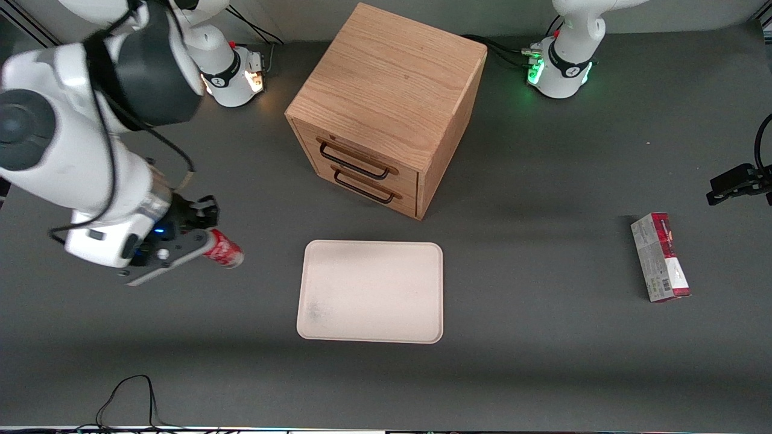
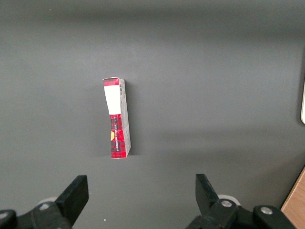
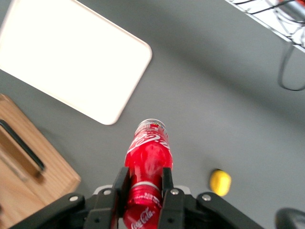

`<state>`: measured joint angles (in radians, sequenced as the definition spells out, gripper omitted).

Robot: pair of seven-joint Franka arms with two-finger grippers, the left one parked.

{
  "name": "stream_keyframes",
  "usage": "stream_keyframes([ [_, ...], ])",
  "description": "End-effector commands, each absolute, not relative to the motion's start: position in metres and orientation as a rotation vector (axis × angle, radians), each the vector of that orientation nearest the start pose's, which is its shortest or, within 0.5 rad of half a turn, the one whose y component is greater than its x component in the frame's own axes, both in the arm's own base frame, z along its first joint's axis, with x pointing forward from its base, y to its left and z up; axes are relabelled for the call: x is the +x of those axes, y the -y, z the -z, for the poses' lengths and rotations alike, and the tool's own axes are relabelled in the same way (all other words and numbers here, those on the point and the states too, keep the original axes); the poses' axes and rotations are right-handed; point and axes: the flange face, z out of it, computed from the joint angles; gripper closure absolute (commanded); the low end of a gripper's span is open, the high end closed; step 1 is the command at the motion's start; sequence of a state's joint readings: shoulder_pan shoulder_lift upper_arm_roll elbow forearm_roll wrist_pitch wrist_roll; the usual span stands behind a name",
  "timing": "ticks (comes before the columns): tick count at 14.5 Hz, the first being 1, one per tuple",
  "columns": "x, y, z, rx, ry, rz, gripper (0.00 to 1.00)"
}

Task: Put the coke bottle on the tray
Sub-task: 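Lift the bottle with the right gripper and carry it toward the white tray, then lower the bottle onto the tray's corner and open the right gripper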

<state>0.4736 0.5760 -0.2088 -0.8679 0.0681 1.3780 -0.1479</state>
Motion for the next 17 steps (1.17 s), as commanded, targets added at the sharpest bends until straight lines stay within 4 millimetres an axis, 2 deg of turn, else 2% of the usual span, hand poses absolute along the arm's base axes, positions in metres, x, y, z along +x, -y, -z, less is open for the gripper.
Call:
stream_keyframes([
  [1, 0.63, -0.278, -0.599, -3.055, 0.646, -0.039, 1.0],
  [2, 0.62, -0.296, -0.6, -3.048, 0.675, -0.04, 1.0],
  [4, 0.611, -0.315, -0.601, -3.037, 0.719, -0.037, 1.0],
  [7, 0.618, -0.317, -0.595, -3.035, 0.724, -0.002, 1.0],
  [12, 0.659, -0.321, -0.516, -3.104, 0.723, -0.011, 1.0],
  [14, 0.675, -0.313, -0.493, -3.106, 0.696, 0.004, 1.0],
  [17, 0.687, -0.319, -0.456, -3.109, 0.699, -0.005, 1.0],
])
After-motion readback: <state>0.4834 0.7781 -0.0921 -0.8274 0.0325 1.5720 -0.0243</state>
